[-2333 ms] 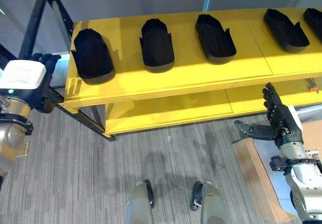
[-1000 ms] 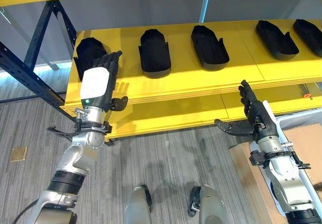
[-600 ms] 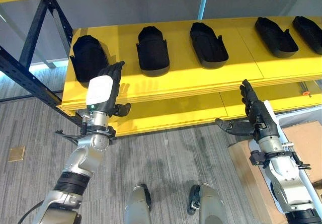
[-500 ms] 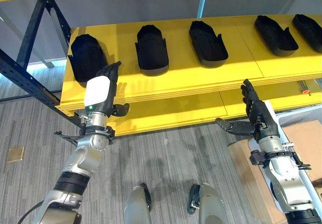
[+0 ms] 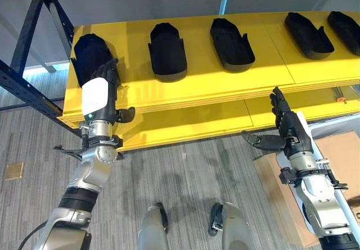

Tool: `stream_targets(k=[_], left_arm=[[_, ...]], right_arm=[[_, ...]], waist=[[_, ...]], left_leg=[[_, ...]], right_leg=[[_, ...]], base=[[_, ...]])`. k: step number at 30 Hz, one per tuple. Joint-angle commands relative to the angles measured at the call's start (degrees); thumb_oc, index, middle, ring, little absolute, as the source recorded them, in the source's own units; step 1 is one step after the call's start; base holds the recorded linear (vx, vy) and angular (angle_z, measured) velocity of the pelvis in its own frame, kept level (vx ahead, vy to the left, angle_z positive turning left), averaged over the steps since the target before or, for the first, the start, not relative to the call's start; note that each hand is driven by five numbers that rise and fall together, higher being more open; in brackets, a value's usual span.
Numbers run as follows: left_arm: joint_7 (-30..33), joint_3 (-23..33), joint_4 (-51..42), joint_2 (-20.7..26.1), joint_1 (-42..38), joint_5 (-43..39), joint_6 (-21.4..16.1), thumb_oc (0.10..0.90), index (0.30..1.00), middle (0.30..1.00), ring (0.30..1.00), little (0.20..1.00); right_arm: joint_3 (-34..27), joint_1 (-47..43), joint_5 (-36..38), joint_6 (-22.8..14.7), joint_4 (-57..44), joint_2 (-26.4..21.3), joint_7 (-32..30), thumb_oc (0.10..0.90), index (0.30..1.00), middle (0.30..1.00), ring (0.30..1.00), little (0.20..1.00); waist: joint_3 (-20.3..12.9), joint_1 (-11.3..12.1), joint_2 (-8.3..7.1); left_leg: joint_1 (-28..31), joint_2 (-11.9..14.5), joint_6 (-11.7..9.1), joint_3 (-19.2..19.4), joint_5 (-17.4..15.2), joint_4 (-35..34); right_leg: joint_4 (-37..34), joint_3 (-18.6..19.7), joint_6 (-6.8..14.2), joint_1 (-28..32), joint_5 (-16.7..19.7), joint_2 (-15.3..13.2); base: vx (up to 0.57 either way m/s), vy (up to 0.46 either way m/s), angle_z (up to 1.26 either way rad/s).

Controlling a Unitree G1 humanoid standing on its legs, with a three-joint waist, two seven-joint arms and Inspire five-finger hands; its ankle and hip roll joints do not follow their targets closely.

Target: Move parts from the plastic box to the shelf.

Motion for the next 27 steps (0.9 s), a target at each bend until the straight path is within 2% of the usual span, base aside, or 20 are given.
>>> stream_targets(k=[1, 9, 10, 11, 13, 14, 16, 17, 18, 19, 22, 24, 25, 27], left_arm=[[5.6, 3.8, -1.2, 3.8, -8.2, -1.9, -1.9, 0.900, 1.000, 1.000, 1.000, 1.000], [5.1, 4.3, 1.6, 3.0, -8.5, -6.1, -2.5, 0.900, 1.000, 1.000, 1.000, 1.000], [5.1, 4.4, 2.0, 2.8, -8.4, -7.0, -2.6, 0.900, 1.000, 1.000, 1.000, 1.000], [5.2, 4.4, 2.5, 2.8, -8.7, -7.5, -2.5, 0.900, 1.000, 1.000, 1.000, 1.000], [5.4, 4.5, 3.6, 2.6, -9.5, -9.9, -3.0, 0.900, 1.000, 1.000, 1.000, 1.000], [5.3, 4.5, 3.7, 2.8, -9.9, -10.2, -2.9, 0.900, 1.000, 1.000, 1.000, 1.000], [5.3, 4.5, 4.7, 2.8, -10.3, -11.4, -3.0, 0.900, 1.000, 1.000, 1.000, 1.000], [5.5, 4.3, 5.2, 3.1, -10.6, -11.5, -2.9, 0.900, 1.000, 1.000, 1.000, 1.000], [5.4, 4.4, 5.7, 3.3, -10.8, -11.9, -2.9, 0.900, 1.000, 1.000, 1.000, 1.000], [5.4, 4.6, 6.0, 3.4, -10.9, -12.5, -2.9, 0.900, 1.000, 1.000, 1.000, 1.000], [5.7, 5.0, 7.4, 4.0, -11.2, -13.7, -2.9, 0.900, 1.000, 1.000, 1.000, 1.000], [6.1, 5.5, 8.2, 4.1, -11.5, -14.8, -3.1, 0.900, 1.000, 1.000, 1.000, 1.000], [6.1, 5.5, 8.4, 4.1, -11.5, -15.2, -3.1, 0.900, 1.000, 1.000, 1.000, 1.000], [6.1, 5.8, 8.6, 4.3, -11.4, -15.6, -3.2, 0.900, 1.000, 1.000, 1.000, 1.000]], right_arm=[[-3.4, -4.8, -0.3, -7.3, -4.3, -1.5, -1.2, 0.900, 1.000, 1.000, 1.000, 1.000], [-3.7, -4.7, -0.2, -7.1, -4.7, -1.3, -0.9, 0.900, 1.000, 1.000, 1.000, 1.000], [-3.7, -4.7, -0.1, -7.1, -4.7, -1.2, -0.9, 0.900, 1.000, 1.000, 1.000, 1.000], [-3.7, -4.7, -0.1, -7.2, -4.6, -1.3, -0.9, 0.900, 1.000, 1.000, 1.000, 1.000], [-3.7, -4.8, 0.0, -7.1, -4.6, -1.3, -0.9, 0.900, 1.000, 1.000, 1.000, 1.000], [-3.7, -4.8, 0.0, -7.1, -4.6, -1.4, -0.9, 0.900, 1.000, 1.000, 1.000, 1.000], [-3.7, -4.8, 0.1, -7.1, -4.7, -1.3, -0.9, 0.900, 1.000, 1.000, 1.000, 1.000], [-3.5, -4.9, 0.2, -7.2, -4.7, -1.3, -0.9, 0.900, 1.000, 1.000, 1.000, 1.000], [-3.5, -4.9, 0.2, -7.2, -4.8, -1.3, -0.8, 0.900, 1.000, 1.000, 1.000, 1.000], [-3.5, -4.9, 0.0, -7.1, -4.8, -1.4, -0.9, 0.900, 1.000, 1.000, 1.000, 1.000], [-3.3, -5.0, 0.1, -7.2, -5.0, -1.4, -0.7, 0.900, 1.000, 1.000, 1.000, 1.000], [-3.3, -4.9, 0.3, -7.2, -5.1, -1.4, -0.7, 0.900, 1.000, 1.000, 1.000, 1.000], [-3.3, -4.8, 0.3, -7.2, -5.2, -1.5, -0.7, 0.900, 1.000, 1.000, 1.000, 1.000], [-3.4, -4.7, 0.5, -7.3, -5.4, -1.6, -0.6, 0.900, 1.000, 1.000, 1.000, 1.000]], waist=[[-3.1, -0.9, -0.07], [-3.1, -1.4, -0.42], [-3.4, -1.4, -0.38], [-3.4, -1.5, -0.39], [-3.4, -1.6, -0.51], [-3.1, -1.6, -0.66], [-3.4, -1.8, -0.67], [-3.2, -1.8, -0.79], [-3.4, -1.8, -0.72], [-3.2, -1.8, -0.84], [-3.5, -1.9, -0.81], [-3.2, -1.9, -0.96], [-3.4, -2.0, -0.86], [-3.3, -2.0, -0.94]], left_leg=[[4.5, 1.6, 0.8, -1.6, -5.4, -0.2], [4.2, 1.8, 0.8, -1.4, -5.4, 0.0], [4.6, 1.7, 0.4, -2.0, -6.8, 0.3], [4.6, 1.8, 0.4, -2.0, -6.8, 0.3], [4.4, 1.8, 0.5, -2.0, -6.8, 0.3], [3.9, 1.9, 0.8, -1.4, -5.5, 0.3], [4.2, 1.9, 0.5, -1.9, -6.8, 0.4], [3.6, 2.0, 0.8, -1.3, -5.5, 0.4], [4.0, 1.9, 0.5, -1.9, -6.8, 0.7], [3.4, 2.0, 0.8, -1.3, -5.6, 0.6], [3.7, 1.9, 0.5, -1.9, -6.9, 0.9], [3.1, 2.0, 0.8, -1.3, -5.6, 0.8], [3.7, 2.0, 0.4, -1.9, -7.1, 1.0], [3.7, 2.0, 0.4, -1.9, -7.1, 1.0]], right_leg=[[-7.1, 2.2, 2.2, 6.5, 2.4, 0.5], [-7.2, 2.6, 2.3, 5.9, 2.7, 0.8], [-6.8, 3.3, 2.8, 6.2, 1.7, 1.1], [-6.8, 3.4, 2.8, 6.1, 1.6, 1.2], [-6.7, 3.4, 2.8, 5.8, 1.7, 1.2], [-7.0, 2.9, 2.2, 5.4, 2.7, 1.0], [-6.7, 3.6, 2.8, 5.6, 1.7, 1.3], [-6.9, 3.0, 2.3, 5.2, 2.8, 1.1], [-6.5, 3.6, 2.8, 5.5, 1.7, 1.3], [-6.9, 3.0, 2.3, 5.1, 2.8, 1.2], [-6.6, 3.7, 2.8, 5.3, 1.8, 1.5], [-6.9, 3.1, 2.2, 4.8, 2.9, 1.2], [-6.5, 3.7, 2.8, 5.2, 1.7, 1.5], [-6.6, 3.7, 2.9, 5.2, 1.7, 1.5]], base=[[0.00, 0.000, 0.00], [0.01, 0.006, -0.02], [0.09, 0.018, -0.02], [0.09, 0.013, -0.05], [-0.04, 0.013, -0.08], [-0.08, 0.012, -0.04], [0.00, 0.000, 0.00], [0.08, 0.004, -0.01], [-0.08, 0.014, 0.01], [0.00, 0.000, 0.00], [0.03, 0.003, -0.01], [-0.04, 0.008, -0.01], [0.07, 0.014, -0.03], [0.04, 0.005, -0.01]])
